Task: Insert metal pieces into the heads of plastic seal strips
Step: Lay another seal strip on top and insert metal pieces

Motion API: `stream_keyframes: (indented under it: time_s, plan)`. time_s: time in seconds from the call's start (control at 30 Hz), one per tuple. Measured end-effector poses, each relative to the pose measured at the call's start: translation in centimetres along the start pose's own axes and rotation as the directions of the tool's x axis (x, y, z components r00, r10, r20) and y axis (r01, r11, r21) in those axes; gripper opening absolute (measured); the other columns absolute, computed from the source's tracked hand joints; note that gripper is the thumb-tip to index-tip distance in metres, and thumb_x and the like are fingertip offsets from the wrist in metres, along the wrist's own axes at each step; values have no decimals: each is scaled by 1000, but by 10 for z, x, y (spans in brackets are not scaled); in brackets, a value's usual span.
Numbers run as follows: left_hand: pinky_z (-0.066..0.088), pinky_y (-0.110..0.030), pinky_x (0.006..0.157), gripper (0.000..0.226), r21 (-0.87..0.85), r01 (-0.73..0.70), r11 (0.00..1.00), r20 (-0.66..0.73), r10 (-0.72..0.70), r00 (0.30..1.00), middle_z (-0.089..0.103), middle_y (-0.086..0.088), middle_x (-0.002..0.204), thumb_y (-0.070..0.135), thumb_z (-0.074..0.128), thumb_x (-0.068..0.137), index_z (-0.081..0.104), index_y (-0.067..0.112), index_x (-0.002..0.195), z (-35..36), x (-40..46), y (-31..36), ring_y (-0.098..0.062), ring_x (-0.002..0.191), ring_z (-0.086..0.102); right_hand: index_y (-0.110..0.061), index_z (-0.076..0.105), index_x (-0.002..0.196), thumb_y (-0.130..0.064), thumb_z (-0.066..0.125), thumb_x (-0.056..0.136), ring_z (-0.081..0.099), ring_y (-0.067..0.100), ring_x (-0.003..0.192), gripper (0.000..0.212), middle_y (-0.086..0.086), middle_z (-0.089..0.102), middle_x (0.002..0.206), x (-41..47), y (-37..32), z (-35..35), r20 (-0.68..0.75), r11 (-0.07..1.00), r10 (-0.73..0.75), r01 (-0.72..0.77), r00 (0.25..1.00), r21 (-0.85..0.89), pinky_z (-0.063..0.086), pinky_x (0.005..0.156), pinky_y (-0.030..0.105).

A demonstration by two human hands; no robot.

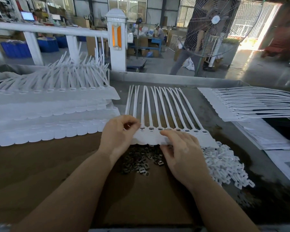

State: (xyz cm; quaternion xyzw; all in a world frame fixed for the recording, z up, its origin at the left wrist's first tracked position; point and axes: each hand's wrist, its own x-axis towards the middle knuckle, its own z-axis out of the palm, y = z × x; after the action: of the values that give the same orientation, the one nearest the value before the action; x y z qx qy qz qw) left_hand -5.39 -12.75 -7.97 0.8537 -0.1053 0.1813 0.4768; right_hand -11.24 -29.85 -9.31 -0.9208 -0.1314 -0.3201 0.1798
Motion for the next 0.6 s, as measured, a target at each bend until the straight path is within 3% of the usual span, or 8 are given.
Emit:
stream_keyframes:
  time_s: [0.1, 0.2, 0.43, 0.6]
  plan:
    - [38, -14, 64, 7, -21, 169, 985, -53, -170, 984, 62, 12, 75, 23, 62, 89, 65, 24, 83, -3, 7, -11, -2, 72, 54, -15, 70, 96, -15, 70, 78, 65, 17, 95, 18, -1, 71, 98, 0, -1, 0, 70, 999, -3, 7, 998, -50, 34, 92, 29]
    - [38, -25, 71, 8, -9, 250, 968, -44, -250, 967, 62, 5, 79, 27, 61, 89, 67, 21, 87, -3, 11, -18, -12, 77, 54, -17, 72, 91, -19, 65, 82, 66, 15, 92, 12, -2, 72, 95, 0, -1, -1, 112, 999, 2, 3, 994, -44, 34, 91, 28]
    - [46, -36, 92, 8, 31, 317, 948, 0, -317, 949, 61, 11, 76, 31, 68, 85, 64, 30, 78, -3, 14, -19, -16, 88, 58, -15, 72, 88, -11, 72, 73, 67, 17, 89, 15, -1, 73, 93, -1, -2, -1, 144, 1000, 4, 0, 990, -28, 38, 87, 28]
    - [45, -43, 94, 18, 43, 332, 942, -4, -333, 943, 62, 13, 73, 32, 70, 82, 61, 34, 67, -3, 14, -16, -18, 87, 60, -14, 72, 92, -11, 71, 74, 66, 19, 94, 18, 1, 72, 98, -3, -3, -1, 175, 1000, 21, -17, 984, -23, 42, 87, 33]
